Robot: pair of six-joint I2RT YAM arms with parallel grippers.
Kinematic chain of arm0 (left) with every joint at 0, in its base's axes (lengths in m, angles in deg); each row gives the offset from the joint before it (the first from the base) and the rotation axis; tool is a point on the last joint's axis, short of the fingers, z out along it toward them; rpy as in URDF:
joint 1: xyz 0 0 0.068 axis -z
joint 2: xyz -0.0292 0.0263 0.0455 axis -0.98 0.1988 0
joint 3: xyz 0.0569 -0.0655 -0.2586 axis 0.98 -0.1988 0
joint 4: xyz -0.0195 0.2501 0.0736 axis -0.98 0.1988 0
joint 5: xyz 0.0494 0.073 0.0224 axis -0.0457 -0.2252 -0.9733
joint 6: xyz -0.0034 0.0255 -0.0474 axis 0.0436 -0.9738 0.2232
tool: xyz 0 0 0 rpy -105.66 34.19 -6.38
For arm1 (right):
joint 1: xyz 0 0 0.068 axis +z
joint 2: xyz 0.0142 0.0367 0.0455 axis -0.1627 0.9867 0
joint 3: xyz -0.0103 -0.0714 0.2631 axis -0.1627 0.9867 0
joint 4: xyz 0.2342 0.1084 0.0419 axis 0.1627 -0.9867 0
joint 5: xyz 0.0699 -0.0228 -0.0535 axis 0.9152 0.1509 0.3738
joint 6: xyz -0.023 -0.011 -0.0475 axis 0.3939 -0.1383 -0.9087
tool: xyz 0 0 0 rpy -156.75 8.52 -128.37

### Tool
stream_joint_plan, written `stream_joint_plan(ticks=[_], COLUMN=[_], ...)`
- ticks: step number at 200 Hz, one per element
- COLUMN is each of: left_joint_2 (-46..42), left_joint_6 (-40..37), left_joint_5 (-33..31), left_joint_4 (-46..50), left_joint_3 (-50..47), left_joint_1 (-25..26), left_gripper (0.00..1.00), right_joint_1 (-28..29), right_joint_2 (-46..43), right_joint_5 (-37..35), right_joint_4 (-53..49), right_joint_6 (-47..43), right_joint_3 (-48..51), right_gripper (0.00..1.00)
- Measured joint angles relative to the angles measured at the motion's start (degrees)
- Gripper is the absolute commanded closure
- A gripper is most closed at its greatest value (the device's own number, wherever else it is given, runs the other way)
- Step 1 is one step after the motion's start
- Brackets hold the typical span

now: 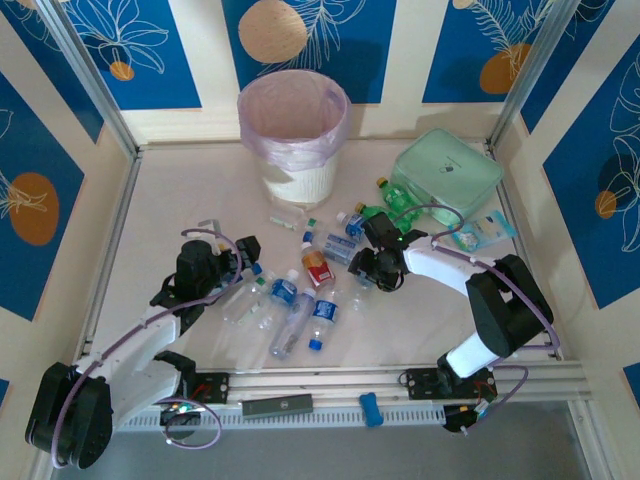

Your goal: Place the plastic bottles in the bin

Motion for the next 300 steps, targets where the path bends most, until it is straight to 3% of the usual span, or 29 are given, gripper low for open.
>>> stream_joint_plan(ticks=[107,194,300], left_joint_2=[0.00,-1.88,-3.61], left_joint_6=[0.04,0.04,4.13], left_joint_5=[-1.05,-3.06,-2.49], left_joint_4=[0.02,0.26,0.42], left_joint_3=[-0.13,-0.87,-2.95], left_joint_1=[0.00,-0.11,-2.05], left_gripper=[0.00,0.00,0.00], right_joint_1=[0.00,-0.07,-0.13], right_joint_2=[-5.16,-9.66,4.28], right_joint_5=[-3.06,-6.82,-3.58], right_joint_4=[-2.89,-7.02,14.51], right_joint_6=[-1.60,-14.60,-24.17], right_joint_3=[-0.94,-20.04,-42.21], right_gripper=[0.42,0.45,0.46])
